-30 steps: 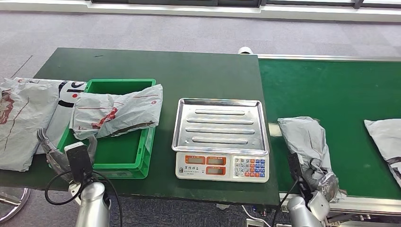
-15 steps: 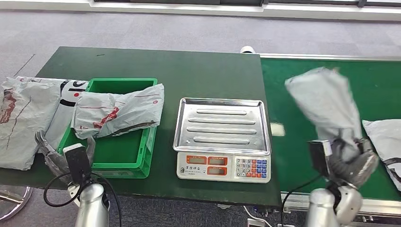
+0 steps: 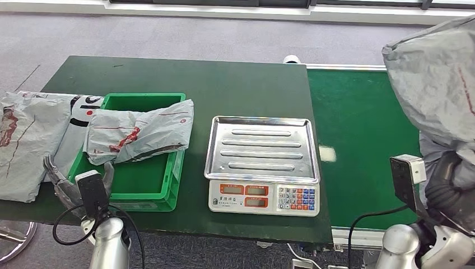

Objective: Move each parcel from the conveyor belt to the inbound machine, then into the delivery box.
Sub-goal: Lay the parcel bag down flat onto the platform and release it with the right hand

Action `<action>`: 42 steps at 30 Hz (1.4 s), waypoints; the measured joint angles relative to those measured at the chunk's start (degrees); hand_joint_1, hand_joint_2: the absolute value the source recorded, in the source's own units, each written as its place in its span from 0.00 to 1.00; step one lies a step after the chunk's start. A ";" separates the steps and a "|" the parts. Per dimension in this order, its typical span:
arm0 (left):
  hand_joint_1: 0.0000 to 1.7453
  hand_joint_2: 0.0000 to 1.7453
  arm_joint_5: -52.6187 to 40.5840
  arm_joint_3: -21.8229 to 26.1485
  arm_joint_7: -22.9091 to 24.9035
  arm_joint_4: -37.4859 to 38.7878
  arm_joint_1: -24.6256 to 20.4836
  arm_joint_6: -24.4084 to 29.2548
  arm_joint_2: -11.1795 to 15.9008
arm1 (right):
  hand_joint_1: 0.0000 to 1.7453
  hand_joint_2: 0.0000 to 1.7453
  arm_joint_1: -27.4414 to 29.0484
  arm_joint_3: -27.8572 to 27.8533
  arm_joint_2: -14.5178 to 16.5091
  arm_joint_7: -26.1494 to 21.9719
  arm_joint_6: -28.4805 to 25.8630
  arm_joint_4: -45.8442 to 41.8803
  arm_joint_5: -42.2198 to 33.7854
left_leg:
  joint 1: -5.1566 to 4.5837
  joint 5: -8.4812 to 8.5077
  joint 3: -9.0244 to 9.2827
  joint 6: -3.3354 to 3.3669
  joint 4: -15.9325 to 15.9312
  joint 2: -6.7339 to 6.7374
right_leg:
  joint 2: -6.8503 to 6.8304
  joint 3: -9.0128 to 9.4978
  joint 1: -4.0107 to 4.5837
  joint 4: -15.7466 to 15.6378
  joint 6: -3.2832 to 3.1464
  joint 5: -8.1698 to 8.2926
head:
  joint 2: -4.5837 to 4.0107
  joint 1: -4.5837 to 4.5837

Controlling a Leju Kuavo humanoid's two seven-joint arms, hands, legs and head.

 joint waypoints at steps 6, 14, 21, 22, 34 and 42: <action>0.00 1.00 0.01 0.00 0.00 0.00 0.00 0.00 0.00 | 1.00 1.00 -0.05 0.49 0.01 0.60 0.00 0.03 0.61 | 0.01 0.00 -0.01 0.00 0.00 -0.01 | 0.00 -0.01 0.01 0.00 -0.01 -0.01 | 0.01 0.00; 0.00 1.00 0.02 0.00 0.00 0.01 -0.02 0.00 0.00 | 1.00 1.00 -0.18 2.21 0.03 2.00 0.02 1.75 3.37 | 0.02 0.00 -0.02 0.00 -0.01 -0.02 | -0.01 -0.01 0.02 0.00 -0.01 -0.02 | 0.01 0.00; 0.00 1.00 -0.02 0.00 0.00 0.02 -0.01 0.00 0.00 | 1.00 1.00 -0.30 3.34 0.03 2.20 0.02 4.12 4.38 | 0.02 0.00 -0.02 0.00 0.00 -0.02 | -0.01 -0.01 0.02 0.01 -0.01 -0.02 | 0.00 0.00; 0.00 1.00 -0.03 0.00 0.00 0.01 -0.01 0.00 0.00 | 1.00 1.00 -0.33 3.42 0.03 2.20 0.02 4.41 4.48 | 0.02 0.00 -0.02 -0.01 0.00 -0.03 | -0.01 -0.01 0.02 0.01 -0.01 -0.02 | 0.01 0.00; 0.00 1.00 0.03 0.00 0.00 -0.11 -0.01 0.00 0.00 | 1.00 1.00 -0.73 4.31 0.03 2.77 0.02 6.48 6.01 | 0.02 0.00 -0.03 -0.01 -0.01 -0.04 | -0.01 -0.01 0.02 0.01 -0.01 -0.02 | 0.01 0.00; 0.00 1.00 0.01 0.01 0.00 -0.33 0.02 0.00 0.00 | 1.00 1.00 -0.85 4.66 0.03 3.17 0.02 7.26 6.27 | 0.02 0.00 -0.03 -0.01 0.00 -0.04 | -0.01 -0.01 0.02 0.01 -0.01 -0.02 | 0.01 0.00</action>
